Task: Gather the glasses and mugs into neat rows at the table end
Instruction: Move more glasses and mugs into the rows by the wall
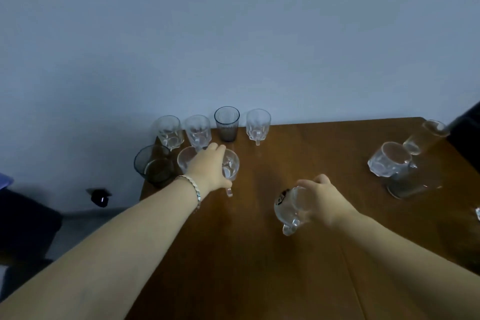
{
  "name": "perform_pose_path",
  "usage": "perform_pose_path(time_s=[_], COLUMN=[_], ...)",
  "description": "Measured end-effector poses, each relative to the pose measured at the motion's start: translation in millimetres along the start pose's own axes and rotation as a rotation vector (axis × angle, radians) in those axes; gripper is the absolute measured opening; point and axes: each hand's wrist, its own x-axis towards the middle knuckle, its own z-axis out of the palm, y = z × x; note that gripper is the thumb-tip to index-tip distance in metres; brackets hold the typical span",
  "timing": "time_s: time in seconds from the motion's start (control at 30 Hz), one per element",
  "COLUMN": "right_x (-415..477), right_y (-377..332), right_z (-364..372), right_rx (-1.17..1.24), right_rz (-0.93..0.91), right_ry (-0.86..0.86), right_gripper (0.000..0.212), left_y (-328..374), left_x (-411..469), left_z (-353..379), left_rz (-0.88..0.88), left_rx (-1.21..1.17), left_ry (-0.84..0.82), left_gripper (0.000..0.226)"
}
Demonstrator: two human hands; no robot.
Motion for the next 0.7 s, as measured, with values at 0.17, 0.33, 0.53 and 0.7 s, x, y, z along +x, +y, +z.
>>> perform_pose_path(time_s=[0.17,0.33,0.53,0.7], right_x=[56.5,108.9,148.7,127.2], right_y=[-29.0,-53.8,-68.0,-60.3], right_z=[-10.4,-15.8,-4.9,6.7], right_rx=[-0.102,-0.217,-0.309,-0.216], right_rz=[-0.056,-0.136,-0.157,-0.185], right_ry=[0.058,0.044,0.048,0.135], right_gripper=[0.067,0.073,0.077,0.088], left_y=[-5.8,-19.2,-27.8,-18.9], left_x=[50.0,79.4,81.6,49.0], left_z=[13.4,24.5,27.4,28.1], left_rz=[0.012,-0.005,0.002,0.031], left_rx=[0.033,-0.012,-0.072,-0.056], left_ry=[-0.061,-0.120,-0.116,0.005], left_gripper=[0.092,0.096,0.092,0.082])
